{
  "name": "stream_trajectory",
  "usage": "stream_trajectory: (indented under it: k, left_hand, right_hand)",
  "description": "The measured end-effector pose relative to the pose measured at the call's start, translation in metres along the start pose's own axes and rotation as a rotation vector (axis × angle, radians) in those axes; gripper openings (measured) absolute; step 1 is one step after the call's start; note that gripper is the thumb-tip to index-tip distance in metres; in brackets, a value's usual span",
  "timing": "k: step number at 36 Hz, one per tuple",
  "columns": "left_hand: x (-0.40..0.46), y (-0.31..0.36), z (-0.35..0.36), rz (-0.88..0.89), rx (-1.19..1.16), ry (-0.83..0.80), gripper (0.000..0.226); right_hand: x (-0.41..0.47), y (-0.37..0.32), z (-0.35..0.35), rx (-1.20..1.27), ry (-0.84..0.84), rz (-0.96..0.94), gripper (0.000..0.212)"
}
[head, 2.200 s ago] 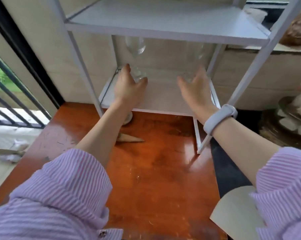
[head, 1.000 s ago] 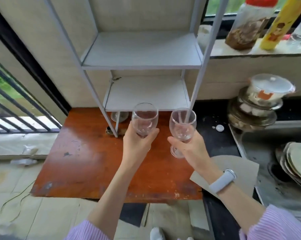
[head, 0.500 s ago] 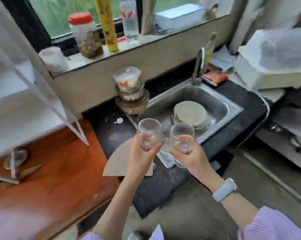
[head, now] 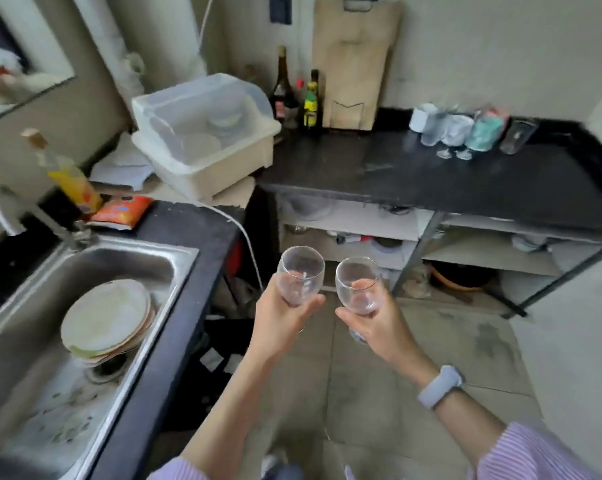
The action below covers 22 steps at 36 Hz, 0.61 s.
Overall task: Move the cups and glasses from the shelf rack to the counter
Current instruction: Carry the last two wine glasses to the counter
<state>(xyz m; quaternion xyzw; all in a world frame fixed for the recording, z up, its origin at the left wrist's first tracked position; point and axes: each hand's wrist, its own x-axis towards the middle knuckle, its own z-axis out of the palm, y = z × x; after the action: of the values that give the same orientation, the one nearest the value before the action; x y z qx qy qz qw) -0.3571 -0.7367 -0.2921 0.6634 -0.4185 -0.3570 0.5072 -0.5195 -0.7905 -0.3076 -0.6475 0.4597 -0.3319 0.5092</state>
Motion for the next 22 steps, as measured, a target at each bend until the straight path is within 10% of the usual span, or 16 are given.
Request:
stream_trajectory:
  k: [22]
  left_hand:
    - [0.357, 0.045, 0.234, 0.077, 0.092, -0.424, 0.033]
  right_hand:
    - [0.281, 0.060, -0.196, 0.057, 0.436, 0.103, 0.026]
